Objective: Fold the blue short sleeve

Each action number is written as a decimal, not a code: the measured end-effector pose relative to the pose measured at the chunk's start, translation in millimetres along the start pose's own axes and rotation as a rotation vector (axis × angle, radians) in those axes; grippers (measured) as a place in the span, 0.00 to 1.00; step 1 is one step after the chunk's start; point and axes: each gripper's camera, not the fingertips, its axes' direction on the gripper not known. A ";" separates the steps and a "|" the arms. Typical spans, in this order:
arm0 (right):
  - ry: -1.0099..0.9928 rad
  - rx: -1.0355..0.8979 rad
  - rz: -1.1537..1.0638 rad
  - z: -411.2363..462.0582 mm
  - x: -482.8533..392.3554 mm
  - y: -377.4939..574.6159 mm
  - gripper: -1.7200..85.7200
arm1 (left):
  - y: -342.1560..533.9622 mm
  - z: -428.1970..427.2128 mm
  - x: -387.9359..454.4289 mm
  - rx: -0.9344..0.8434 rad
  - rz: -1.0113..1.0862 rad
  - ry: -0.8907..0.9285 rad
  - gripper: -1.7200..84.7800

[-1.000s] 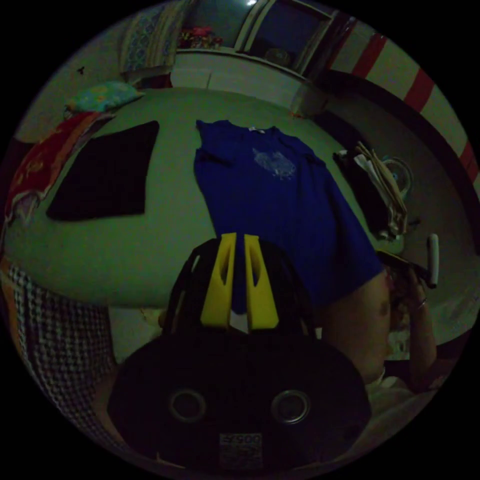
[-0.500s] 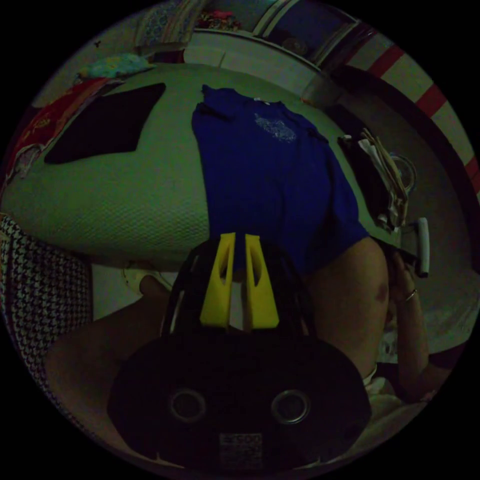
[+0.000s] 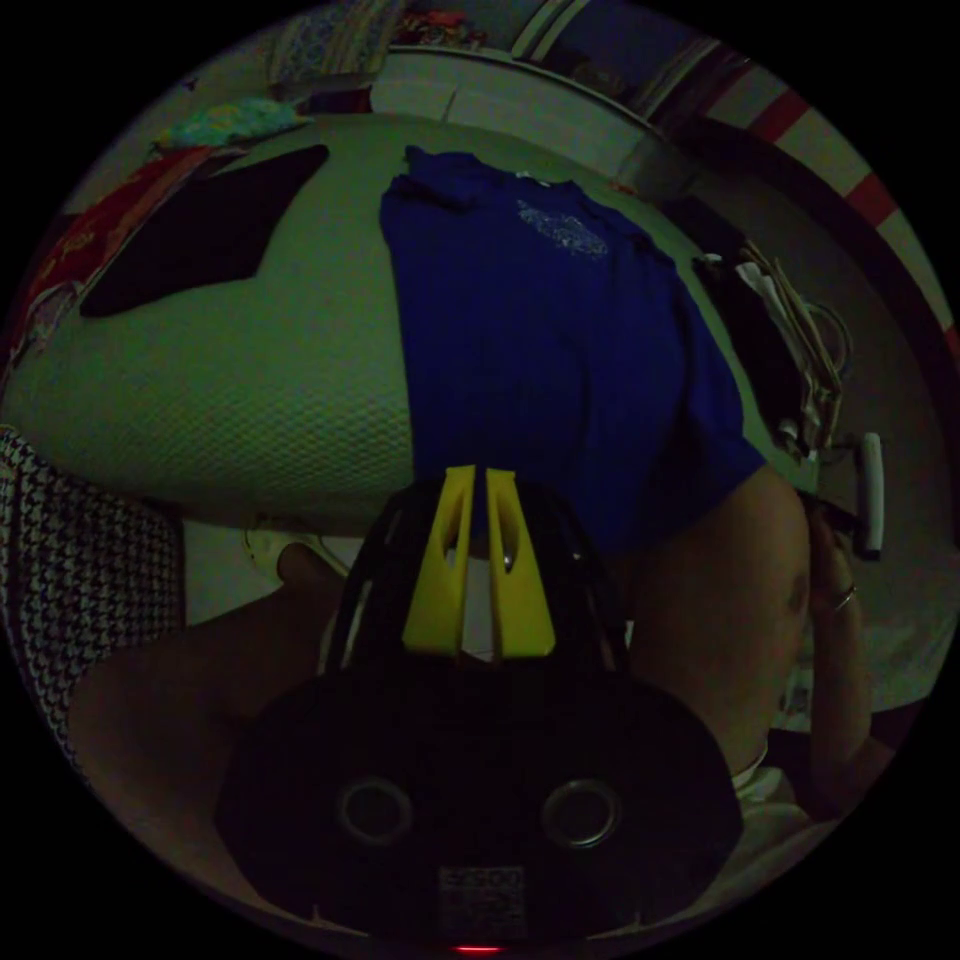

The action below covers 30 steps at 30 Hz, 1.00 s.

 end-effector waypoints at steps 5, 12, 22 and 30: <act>-0.065 0.154 -0.049 -64.0 -12.8 29.6 0.00 | 26.8 6.6 0.9 0.000 0.009 0.041 0.09; -0.055 0.277 -0.124 -127.7 -31.2 58.6 0.00 | 65.2 18.8 3.8 -0.021 -0.007 0.056 0.14; -0.051 0.289 -0.113 -172.0 -33.7 100.1 0.00 | 107.1 20.6 8.6 -0.001 -0.027 0.012 0.18; -0.047 0.294 -0.124 -201.4 -36.0 124.5 0.00 | 126.0 22.9 20.3 -0.051 -0.015 -0.003 0.18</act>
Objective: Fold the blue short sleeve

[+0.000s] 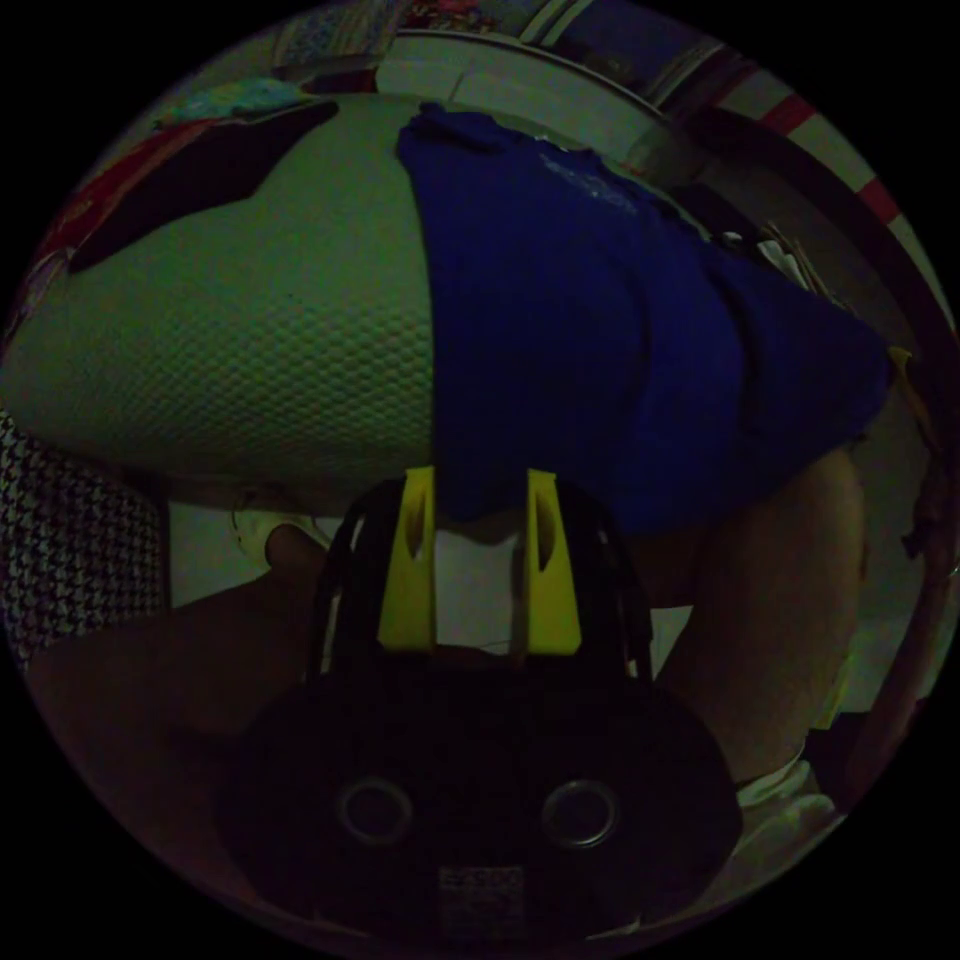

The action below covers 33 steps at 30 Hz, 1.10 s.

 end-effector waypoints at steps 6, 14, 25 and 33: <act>-0.003 -0.001 0.008 -22.1 0.1 8.6 0.00 | 14.5 -6.8 5.8 -0.030 0.000 -0.007 0.18; -0.013 0.005 0.035 -52.7 5.2 17.9 0.00 | 27.6 -32.8 19.5 -0.042 0.029 -0.069 0.13; -0.023 0.025 0.090 -89.0 21.6 26.2 0.00 | 53.0 -117.4 32.0 0.020 0.040 0.039 0.03; -0.043 0.056 0.106 -115.7 31.7 22.4 0.00 | 59.2 -216.9 46.2 0.190 0.105 0.005 0.02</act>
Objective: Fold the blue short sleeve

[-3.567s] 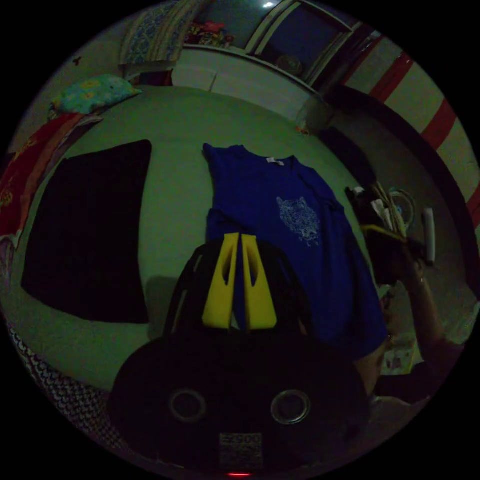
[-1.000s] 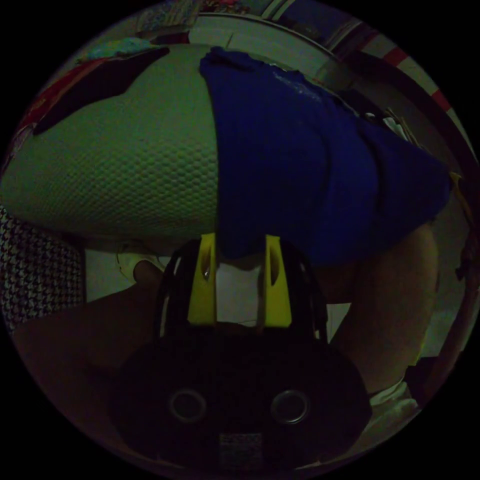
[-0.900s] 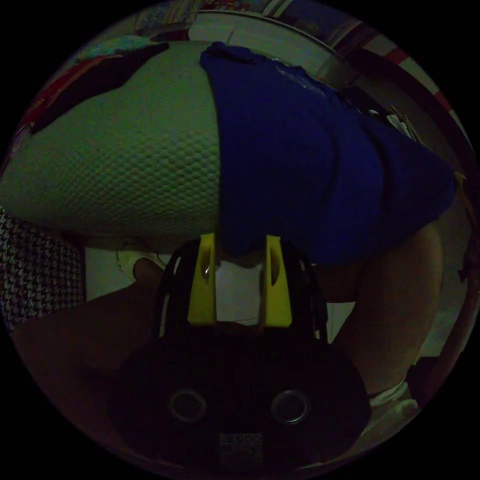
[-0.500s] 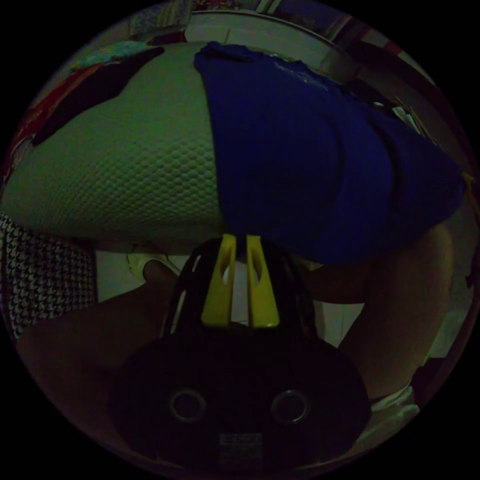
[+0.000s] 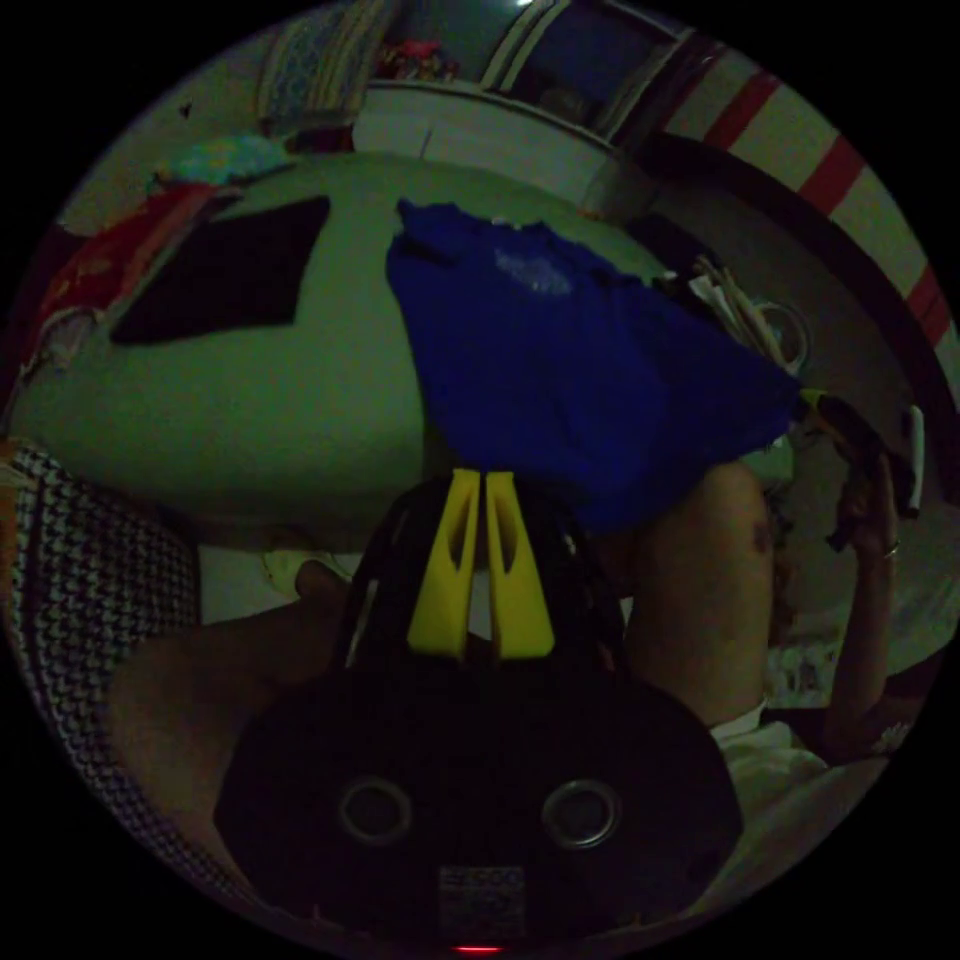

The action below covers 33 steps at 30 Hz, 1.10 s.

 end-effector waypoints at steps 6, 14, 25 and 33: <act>-0.009 -0.018 -0.023 -19.7 0.0 -4.8 0.00 | -12.0 -66.5 13.2 0.084 0.062 -0.026 0.02; 0.032 -0.040 -0.069 -47.0 -0.3 -6.9 0.00 | -24.6 -133.0 15.2 0.093 0.095 -0.029 0.02; -0.001 -0.089 0.009 -55.4 13.4 -18.5 0.00 | -55.8 -186.0 5.0 0.045 0.063 0.027 0.02; 0.074 -0.154 -0.033 -5.7 10.3 -67.3 0.00 | -118.0 -170.7 -7.5 -0.020 0.029 0.079 0.02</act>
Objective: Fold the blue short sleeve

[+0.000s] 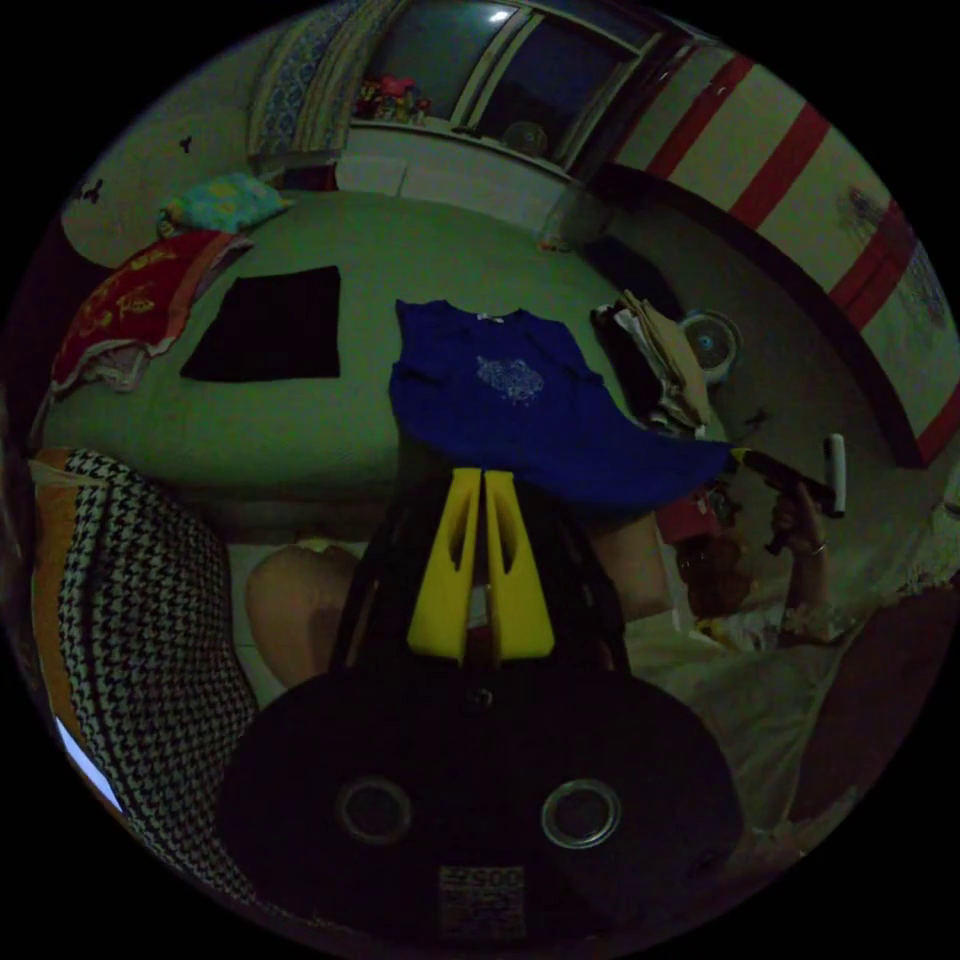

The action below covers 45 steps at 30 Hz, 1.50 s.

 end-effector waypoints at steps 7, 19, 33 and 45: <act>0.089 0.054 -0.114 60.6 -4.4 -141.6 0.00 | -135.2 38.2 -19.3 -0.007 0.096 -0.056 0.03; 0.249 -0.144 -0.001 212.3 25.6 -262.1 0.10 | -305.8 162.8 -77.7 -0.097 -0.180 -0.140 0.09; 0.140 -0.217 -0.090 221.6 52.9 -182.3 0.11 | -302.4 256.6 -15.4 -0.253 -0.075 0.037 0.15; 0.091 -0.193 -0.107 203.0 71.0 -147.4 0.01 | -334.3 311.0 69.3 -0.207 -0.086 0.009 0.05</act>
